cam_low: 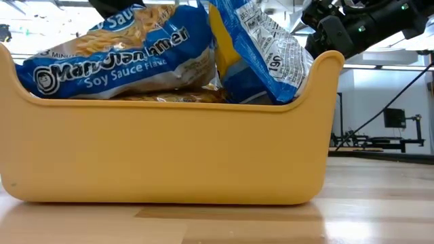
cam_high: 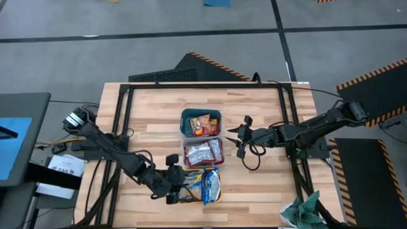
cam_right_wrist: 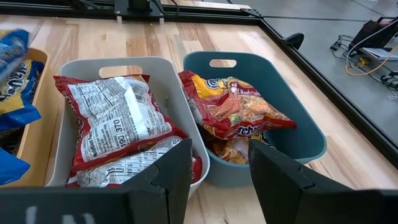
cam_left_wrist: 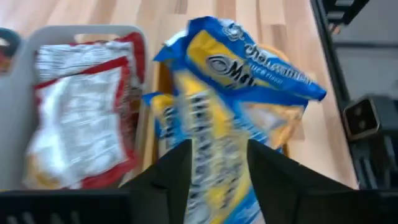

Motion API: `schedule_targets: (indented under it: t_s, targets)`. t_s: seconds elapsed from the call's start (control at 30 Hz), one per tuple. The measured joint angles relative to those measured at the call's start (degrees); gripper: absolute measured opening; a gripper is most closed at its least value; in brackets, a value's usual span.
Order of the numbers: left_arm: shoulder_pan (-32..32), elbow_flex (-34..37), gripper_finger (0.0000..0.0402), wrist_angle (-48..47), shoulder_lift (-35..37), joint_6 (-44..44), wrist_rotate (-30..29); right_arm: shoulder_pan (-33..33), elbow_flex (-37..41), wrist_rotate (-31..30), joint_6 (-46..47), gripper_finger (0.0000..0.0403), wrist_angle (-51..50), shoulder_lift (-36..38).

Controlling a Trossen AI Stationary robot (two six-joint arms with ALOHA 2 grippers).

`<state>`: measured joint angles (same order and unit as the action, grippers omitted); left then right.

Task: Sort Maruchan noodles
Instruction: Put the blue noodle pack into the yellow bin, then return to Home Position

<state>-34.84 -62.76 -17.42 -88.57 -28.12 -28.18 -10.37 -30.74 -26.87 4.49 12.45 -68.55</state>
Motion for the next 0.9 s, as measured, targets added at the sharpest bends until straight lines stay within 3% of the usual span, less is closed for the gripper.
schedule_targets:
  t_s: [0.17,0.3,0.37,0.43,0.6,0.77,0.9]
  targets:
    - [1.81,-2.41,0.0167,-10.48,5.64,1.13,-0.47,0.0,0.0,0.0,0.0,0.0179,0.0,0.0]
    - [2.56,-1.79,0.0167,-16.23,11.51,4.44,-9.57,0.0,0.0,0.0,0.0,0.0179,-0.03,0.0]
    - [3.28,0.95,0.0155,-15.81,14.96,6.32,-14.74,0.0,0.0,0.0,0.0,0.0179,-0.04,0.0]
    - [5.15,5.86,0.0129,-12.22,18.49,8.21,-15.94,0.0,0.0,0.0,0.0,0.0179,-0.12,0.0]
    - [15.48,22.61,0.0018,6.23,26.91,14.04,-2.45,0.0,0.0,0.0,0.0,0.0179,-0.15,0.0]
    - [29.71,35.5,0.0002,26.09,33.05,21.86,14.94,0.0,0.0,0.0,0.0,0.0179,-0.02,0.0]
    - [36.37,42.2,0.0,33.45,38.94,24.19,22.19,0.0,0.0,0.0,0.02,0.0179,-0.31,0.0]
